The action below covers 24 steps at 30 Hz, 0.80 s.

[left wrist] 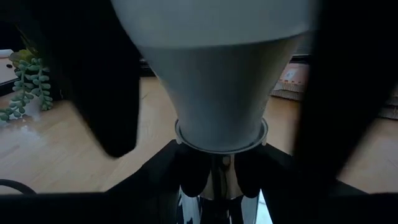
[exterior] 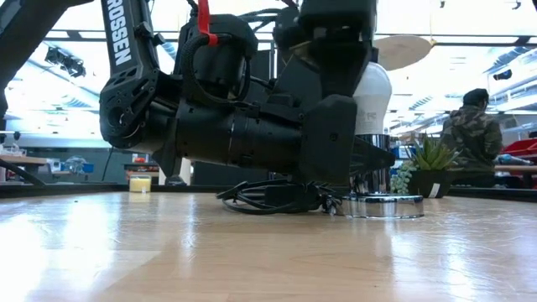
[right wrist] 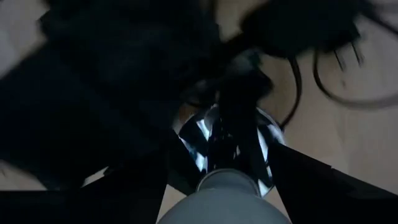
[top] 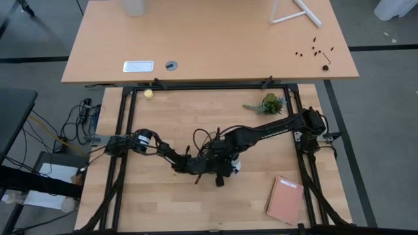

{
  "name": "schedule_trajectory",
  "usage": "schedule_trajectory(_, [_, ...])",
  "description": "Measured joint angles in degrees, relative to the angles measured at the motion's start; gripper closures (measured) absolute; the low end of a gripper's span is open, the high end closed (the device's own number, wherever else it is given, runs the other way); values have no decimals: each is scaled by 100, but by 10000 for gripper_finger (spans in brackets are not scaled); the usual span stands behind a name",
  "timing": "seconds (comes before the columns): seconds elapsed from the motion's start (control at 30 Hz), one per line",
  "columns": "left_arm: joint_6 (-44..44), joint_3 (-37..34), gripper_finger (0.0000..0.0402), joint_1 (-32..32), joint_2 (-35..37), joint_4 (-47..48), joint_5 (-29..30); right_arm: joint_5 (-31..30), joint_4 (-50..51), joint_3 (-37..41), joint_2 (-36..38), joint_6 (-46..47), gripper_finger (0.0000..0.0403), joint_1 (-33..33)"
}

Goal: Screw lightbulb
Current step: Insert the light bulb into the lamp

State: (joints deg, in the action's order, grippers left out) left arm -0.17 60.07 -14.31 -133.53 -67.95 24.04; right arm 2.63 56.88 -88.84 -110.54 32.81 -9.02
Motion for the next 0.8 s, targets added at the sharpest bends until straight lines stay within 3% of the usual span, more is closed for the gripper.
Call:
schedule_trajectory(0.13, [-6,-5,217,-2,-3,-34,2,-10,74,6,0,1246,141,77])
schedule_trajectory(0.27, [-7,-39,217,-2,-5,-69,6,-58,94,7,0,1739,148,85])
schedule_trajectory(0.47, [-4,-39,217,-2,-3,-71,8,-69,135,4,0,1784,131,86])
schedule_trajectory(0.8, [-6,-35,217,-4,-3,-55,8,-129,138,-13,-2,649,101,85])
